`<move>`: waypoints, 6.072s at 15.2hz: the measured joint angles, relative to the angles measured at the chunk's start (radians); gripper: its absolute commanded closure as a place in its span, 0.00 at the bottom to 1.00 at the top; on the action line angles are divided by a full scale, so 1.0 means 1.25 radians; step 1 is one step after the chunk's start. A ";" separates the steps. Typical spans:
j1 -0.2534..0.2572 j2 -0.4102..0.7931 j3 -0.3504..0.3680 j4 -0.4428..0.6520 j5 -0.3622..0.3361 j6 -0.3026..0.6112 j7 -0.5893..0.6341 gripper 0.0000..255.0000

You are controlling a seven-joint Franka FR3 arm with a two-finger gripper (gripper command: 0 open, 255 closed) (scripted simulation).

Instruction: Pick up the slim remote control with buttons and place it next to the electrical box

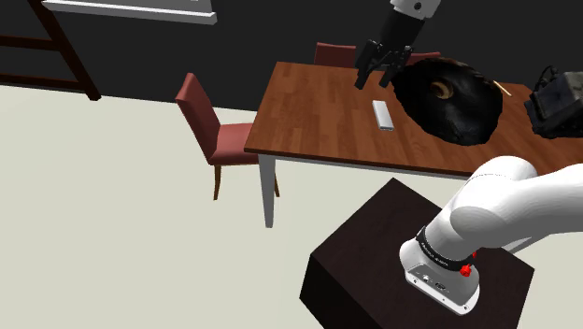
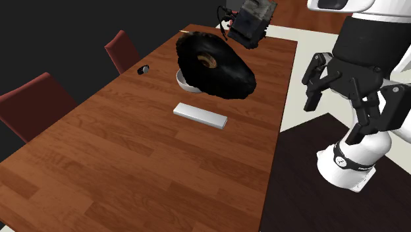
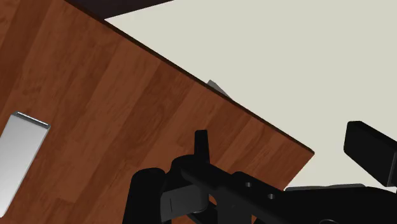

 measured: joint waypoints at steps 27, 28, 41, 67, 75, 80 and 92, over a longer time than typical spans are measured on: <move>-0.160 0.494 -0.210 0.093 -0.102 0.337 -0.093 0.00; -0.165 0.520 -0.218 0.109 -0.099 0.346 -0.097 0.00; -0.223 0.739 -0.266 0.196 -0.044 0.456 -0.151 0.00; -0.222 0.719 -0.269 0.209 -0.056 0.424 -0.142 1.00; -0.218 0.677 -0.273 0.249 -0.078 0.345 -0.129 1.00; -0.216 0.655 -0.273 0.280 -0.089 0.295 -0.122 1.00; -0.213 0.623 -0.272 0.373 -0.103 0.171 -0.113 1.00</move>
